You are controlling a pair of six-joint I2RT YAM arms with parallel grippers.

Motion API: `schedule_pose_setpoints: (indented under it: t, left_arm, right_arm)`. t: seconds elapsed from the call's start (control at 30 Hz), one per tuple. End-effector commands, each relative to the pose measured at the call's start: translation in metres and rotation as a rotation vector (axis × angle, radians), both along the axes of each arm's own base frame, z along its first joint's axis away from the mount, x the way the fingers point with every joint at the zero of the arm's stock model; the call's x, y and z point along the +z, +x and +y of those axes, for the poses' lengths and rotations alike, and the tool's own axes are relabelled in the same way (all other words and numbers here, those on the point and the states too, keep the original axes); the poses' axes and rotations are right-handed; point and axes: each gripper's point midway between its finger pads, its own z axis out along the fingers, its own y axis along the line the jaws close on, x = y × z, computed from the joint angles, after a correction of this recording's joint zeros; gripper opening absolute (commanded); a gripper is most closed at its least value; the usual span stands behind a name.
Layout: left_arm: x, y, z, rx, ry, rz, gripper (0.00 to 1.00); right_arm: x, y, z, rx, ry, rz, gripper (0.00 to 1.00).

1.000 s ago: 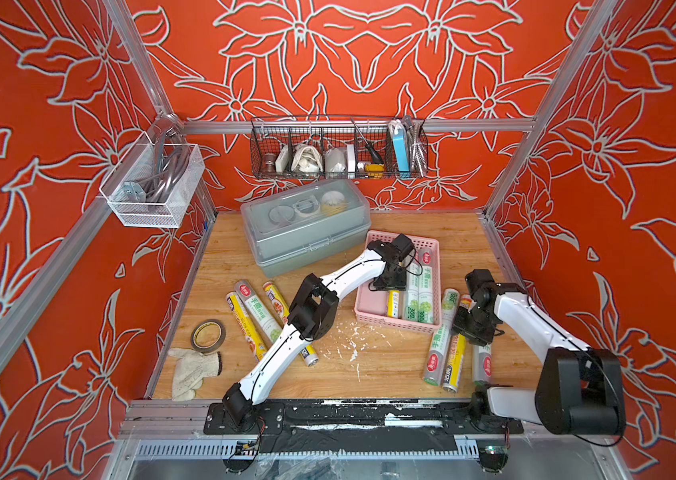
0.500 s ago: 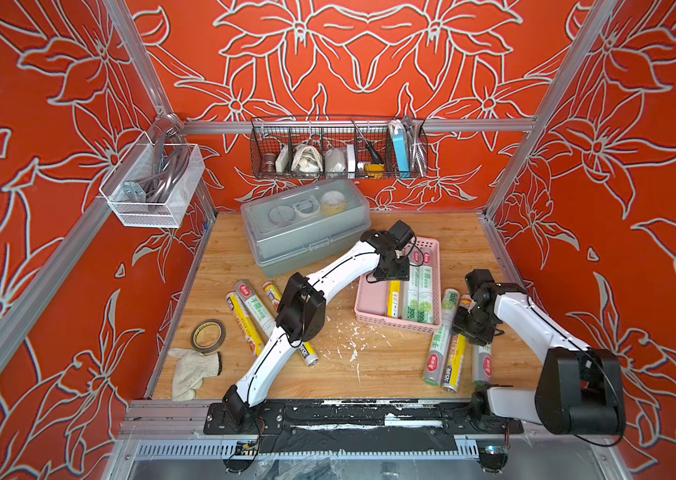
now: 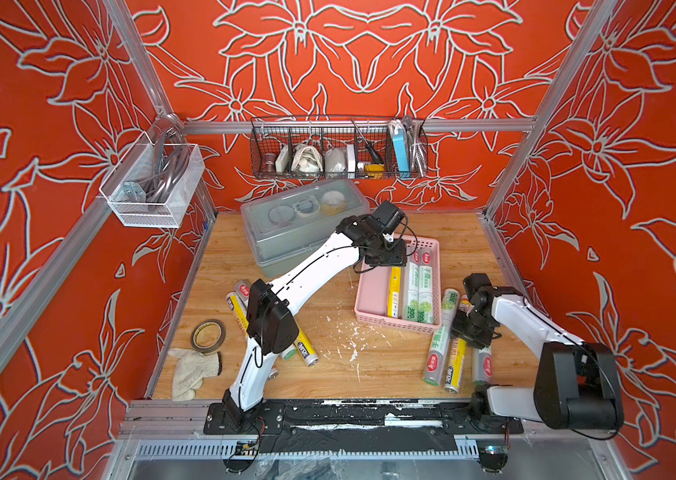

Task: Put the plastic wrap into the basket
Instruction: Pick up the plastic wrap from the center of the board.

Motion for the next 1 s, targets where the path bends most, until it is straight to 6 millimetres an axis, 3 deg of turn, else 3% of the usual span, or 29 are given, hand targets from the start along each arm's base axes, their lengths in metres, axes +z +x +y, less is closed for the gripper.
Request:
schedule_pose_setpoints:
  t: [0.0,0.33,0.53,0.73,0.97]
  left_arm:
    - [0.013,-0.001,0.006,-0.001,-0.015,-0.035,0.59]
    - [0.015,-0.004,0.013,0.010,-0.013,-0.035,0.59]
    - [0.016,-0.004,0.017,0.021,-0.014,-0.031,0.59]
    - [0.019,-0.005,0.022,0.030,-0.016,-0.035,0.59]
    - [0.030,-0.008,0.031,0.051,-0.026,-0.043,0.59]
  right_arm:
    - [-0.008,-0.002,-0.002,-0.015,0.000,0.016,0.47]
    - [-0.016,0.000,-0.004,-0.002,-0.014,0.029,0.43]
    - [-0.009,0.000,-0.004,0.001,-0.012,0.014,0.38]
    - [0.008,0.003,-0.006,0.015,-0.028,0.000,0.31]
    - [0.050,0.004,-0.013,0.036,-0.067,-0.055,0.27]
